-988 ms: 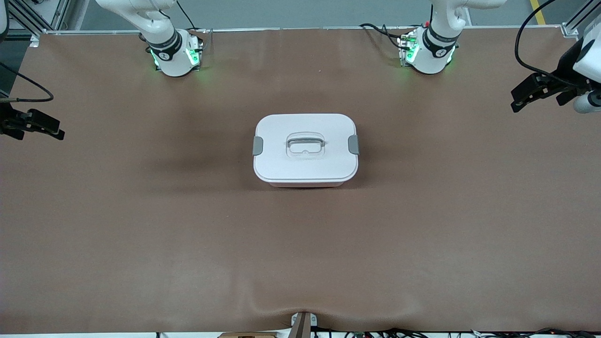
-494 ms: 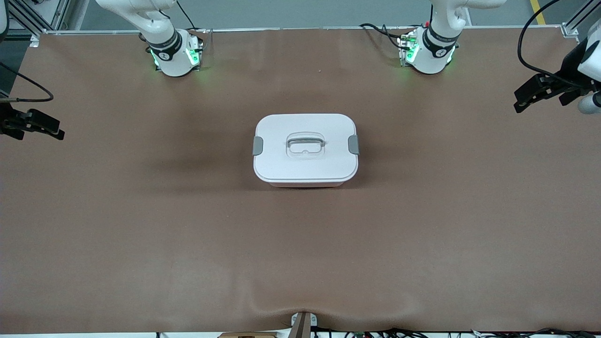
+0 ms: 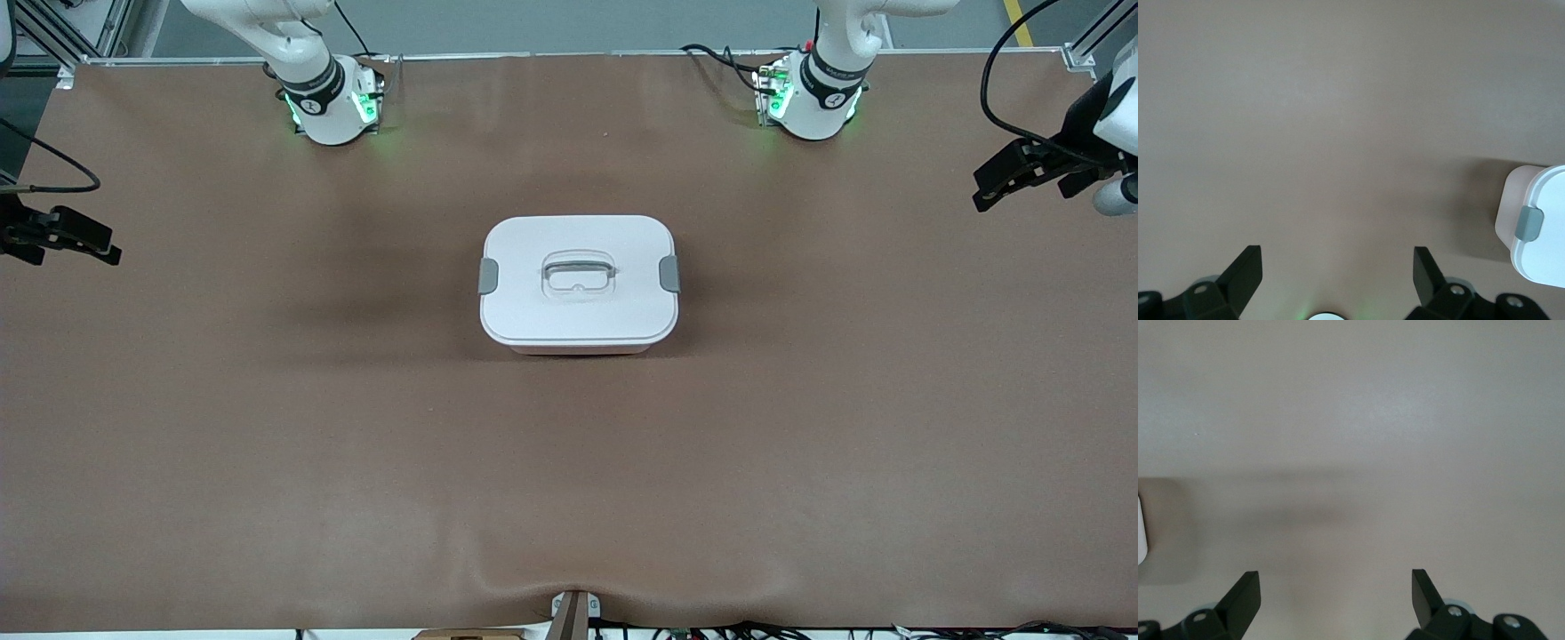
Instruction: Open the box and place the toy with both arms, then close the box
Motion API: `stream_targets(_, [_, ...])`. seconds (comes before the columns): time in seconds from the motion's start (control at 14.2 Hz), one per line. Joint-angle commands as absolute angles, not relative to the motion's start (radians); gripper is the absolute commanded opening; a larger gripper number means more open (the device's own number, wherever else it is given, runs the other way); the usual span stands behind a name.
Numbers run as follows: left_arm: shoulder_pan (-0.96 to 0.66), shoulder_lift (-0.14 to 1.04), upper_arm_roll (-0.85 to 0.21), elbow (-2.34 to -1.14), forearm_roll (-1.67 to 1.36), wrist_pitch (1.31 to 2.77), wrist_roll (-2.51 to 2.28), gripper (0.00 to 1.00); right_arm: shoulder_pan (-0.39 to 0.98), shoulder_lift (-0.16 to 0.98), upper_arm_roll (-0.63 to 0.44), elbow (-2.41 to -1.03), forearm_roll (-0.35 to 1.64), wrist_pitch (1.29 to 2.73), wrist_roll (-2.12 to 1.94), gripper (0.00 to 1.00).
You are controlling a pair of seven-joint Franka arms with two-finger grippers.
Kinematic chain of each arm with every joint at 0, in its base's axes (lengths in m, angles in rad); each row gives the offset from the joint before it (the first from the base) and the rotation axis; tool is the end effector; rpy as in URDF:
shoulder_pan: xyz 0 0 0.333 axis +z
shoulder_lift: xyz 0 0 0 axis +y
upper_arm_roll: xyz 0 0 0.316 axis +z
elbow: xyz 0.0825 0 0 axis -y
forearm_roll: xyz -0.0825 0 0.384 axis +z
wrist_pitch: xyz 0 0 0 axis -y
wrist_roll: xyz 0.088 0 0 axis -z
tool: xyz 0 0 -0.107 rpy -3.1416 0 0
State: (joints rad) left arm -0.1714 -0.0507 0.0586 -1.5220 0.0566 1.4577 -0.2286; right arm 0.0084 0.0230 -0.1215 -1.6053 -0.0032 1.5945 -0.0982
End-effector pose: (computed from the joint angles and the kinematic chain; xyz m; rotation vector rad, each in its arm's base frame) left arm 0.5243 -0.0518 0.6649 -3.0810 -0.1877 0.0068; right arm 0.5586 -0.0630 0.5975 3.1386 -0.0232 -0.0535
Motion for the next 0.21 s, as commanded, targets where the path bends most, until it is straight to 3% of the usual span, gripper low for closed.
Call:
stream_targets(0.0, [-0.172, -0.049, 0.058, -1.516, 0.041, 1.442, -0.207, 1.0, -0.014, 0.026, -0.107, -1.588, 0.006, 1.586, -0.101, 1.0])
stream_targets(0.14, [-0.172, -0.049, 0.058, -1.516, 0.041, 1.431, -0.207, 1.0, -0.014, 0.026, -0.107, -1.588, 0.006, 1.588, -0.101, 1.0])
